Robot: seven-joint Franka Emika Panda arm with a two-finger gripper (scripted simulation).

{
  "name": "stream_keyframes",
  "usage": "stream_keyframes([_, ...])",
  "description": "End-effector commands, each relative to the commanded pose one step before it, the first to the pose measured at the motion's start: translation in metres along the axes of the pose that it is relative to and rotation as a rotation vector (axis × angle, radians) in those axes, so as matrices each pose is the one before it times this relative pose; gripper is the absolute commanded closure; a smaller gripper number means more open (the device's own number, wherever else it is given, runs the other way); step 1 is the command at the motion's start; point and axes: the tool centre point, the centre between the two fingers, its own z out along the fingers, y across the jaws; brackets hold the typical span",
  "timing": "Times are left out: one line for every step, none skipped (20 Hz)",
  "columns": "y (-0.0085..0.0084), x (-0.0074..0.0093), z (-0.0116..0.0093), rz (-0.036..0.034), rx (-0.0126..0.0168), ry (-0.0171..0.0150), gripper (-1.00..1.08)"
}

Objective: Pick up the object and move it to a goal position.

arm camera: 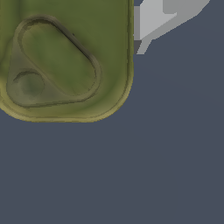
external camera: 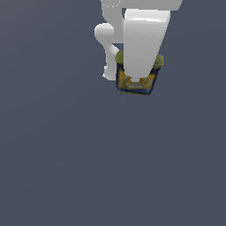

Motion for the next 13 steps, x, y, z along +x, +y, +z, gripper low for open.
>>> stream_keyframes([0.00008, 0.00036, -0.01176, 0.00044, -0.00342, 0.00072, 1.08])
stream_keyframes([0.00013, 0.00017, -0.00282, 0.0, 0.0, 0.0, 1.08])
stream_keyframes([0.00012, 0.00015, -0.00248, 0.0, 0.0, 0.0, 1.08])
stream_keyframes([0.00013, 0.00013, -0.00216, 0.0, 0.0, 0.0, 1.08])
stream_keyframes([0.00013, 0.00011, -0.00185, 0.0, 0.0, 0.0, 1.08])
stream_keyframes([0.00013, 0.0001, -0.00156, 0.0, 0.0, 0.0, 1.08])
stream_keyframes([0.00014, 0.00008, -0.00128, 0.0, 0.0, 0.0, 1.08])
stream_keyframes([0.00014, 0.00006, -0.00101, 0.0, 0.0, 0.0, 1.08])
stream_keyframes([0.00014, 0.00004, -0.00076, 0.0, 0.0, 0.0, 1.08])
stream_keyframes([0.00014, 0.00003, -0.00054, 0.0, 0.0, 0.0, 1.08])
stream_keyframes([0.00012, 0.00002, -0.00034, 0.0, 0.0, 0.0, 1.08])
stream_keyframes([0.00008, 0.00001, -0.00018, 0.0, 0.0, 0.0, 1.08])
stream_keyframes([0.00003, 0.0, -0.00005, 0.0, 0.0, 0.0, 1.08])
